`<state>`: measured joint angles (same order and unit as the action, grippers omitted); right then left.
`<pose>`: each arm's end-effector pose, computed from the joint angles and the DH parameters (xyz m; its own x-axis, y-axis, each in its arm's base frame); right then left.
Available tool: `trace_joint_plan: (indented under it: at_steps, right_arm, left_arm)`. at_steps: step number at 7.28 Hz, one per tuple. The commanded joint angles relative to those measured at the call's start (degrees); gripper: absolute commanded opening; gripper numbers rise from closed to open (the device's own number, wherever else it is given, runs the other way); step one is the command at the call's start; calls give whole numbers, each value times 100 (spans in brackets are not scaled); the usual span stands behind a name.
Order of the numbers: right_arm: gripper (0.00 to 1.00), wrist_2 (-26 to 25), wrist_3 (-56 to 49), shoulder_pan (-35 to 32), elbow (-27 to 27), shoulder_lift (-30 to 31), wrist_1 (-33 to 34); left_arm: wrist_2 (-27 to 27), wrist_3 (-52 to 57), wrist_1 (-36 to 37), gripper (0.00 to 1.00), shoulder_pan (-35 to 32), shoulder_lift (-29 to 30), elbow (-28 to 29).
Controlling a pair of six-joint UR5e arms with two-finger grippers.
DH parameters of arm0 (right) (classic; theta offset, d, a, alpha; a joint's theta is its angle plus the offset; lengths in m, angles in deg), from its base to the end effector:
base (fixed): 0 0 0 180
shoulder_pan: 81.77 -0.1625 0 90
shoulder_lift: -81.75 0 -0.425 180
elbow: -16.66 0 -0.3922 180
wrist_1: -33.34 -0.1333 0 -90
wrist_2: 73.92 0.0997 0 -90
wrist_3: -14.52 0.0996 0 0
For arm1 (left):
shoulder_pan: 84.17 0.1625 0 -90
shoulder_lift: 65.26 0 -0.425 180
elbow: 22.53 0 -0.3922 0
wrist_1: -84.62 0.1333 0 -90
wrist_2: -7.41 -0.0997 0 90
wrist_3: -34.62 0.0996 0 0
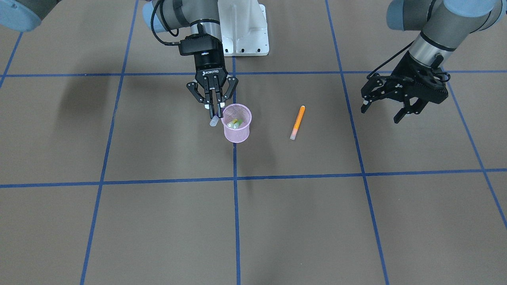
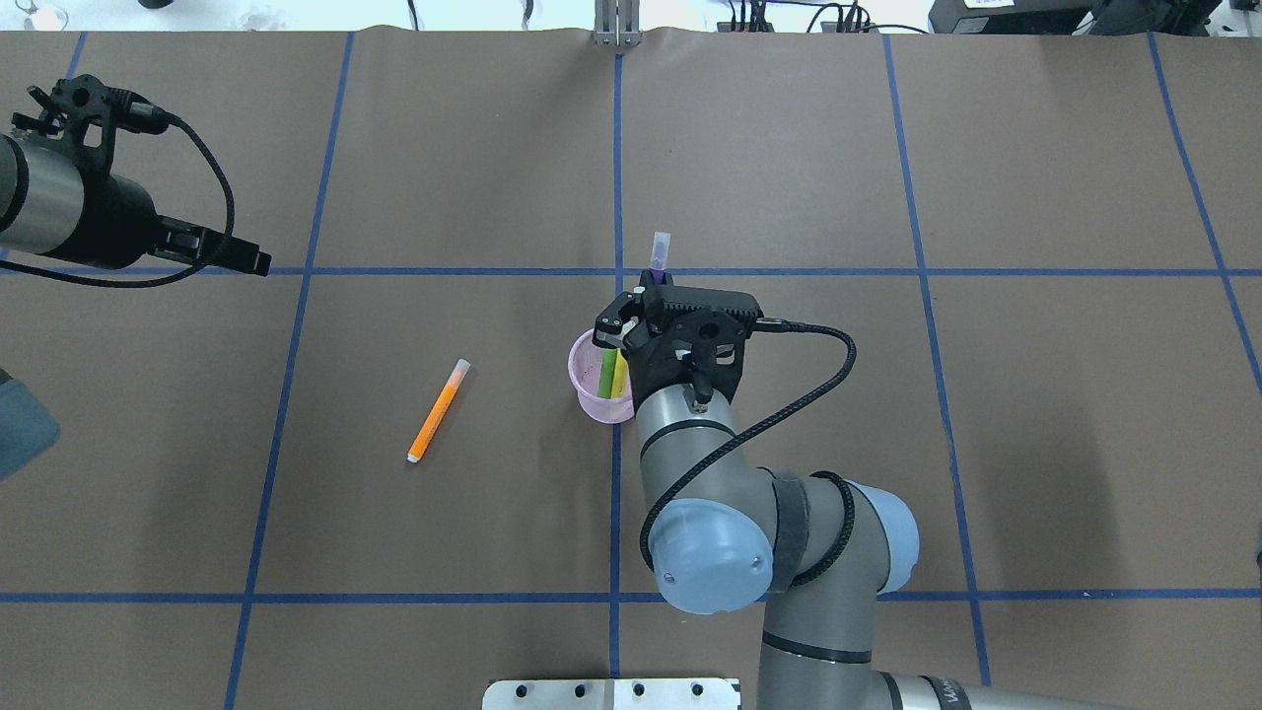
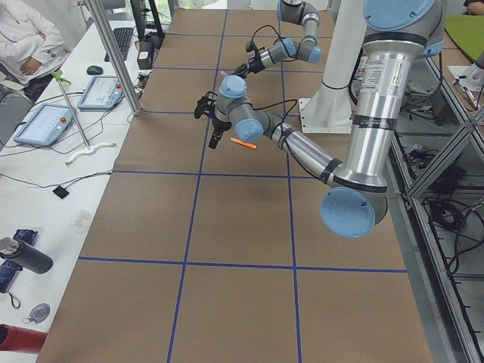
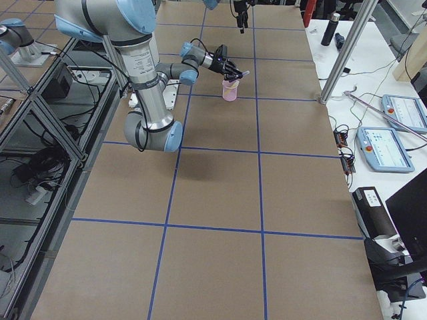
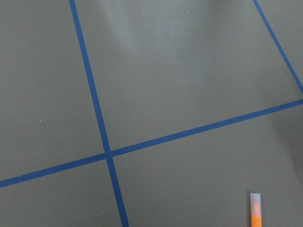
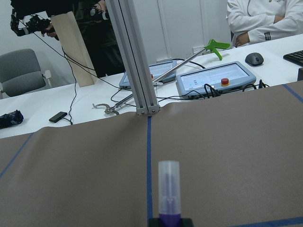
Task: Collect pens into pen holder
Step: 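Carry the purple marker with the right gripper over the cup, then lower the purple marker into the cup and open the right gripper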
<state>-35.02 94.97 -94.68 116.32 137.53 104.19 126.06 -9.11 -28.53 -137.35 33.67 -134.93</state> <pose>-0.5598 -0.3446 0.1816 0.5714 0.0241 0.8203 -0.7317 0.4676 0.4959 0.2492 -0.4756 0.3481 0.5793 0.2843 -0.7639 0.0724 0.9156 0.3956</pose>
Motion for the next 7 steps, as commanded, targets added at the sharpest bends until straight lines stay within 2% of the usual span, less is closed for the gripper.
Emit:
trace_joint_plan:
  at_steps: [1,2,4,6,7]
  right_arm:
    - [0,-145,5,95,-289,-199,8]
    - [0,-206,5,104,-394,-234,-1]
    - [98,-216,5,113,-395,-200,-10]
    - [99,-102,-3,78,-142,-217,-10]
    - [99,482,-12,-113,103,-165,8]
  left_arm:
    - [0,4,-5,99,0,21,25]
    - [0,-4,-5,99,0,21,25]
    - [0,-13,-5,99,0,21,25]
    - [0,-5,-5,100,0,73,25]
    - [0,-57,3,100,61,187,43]
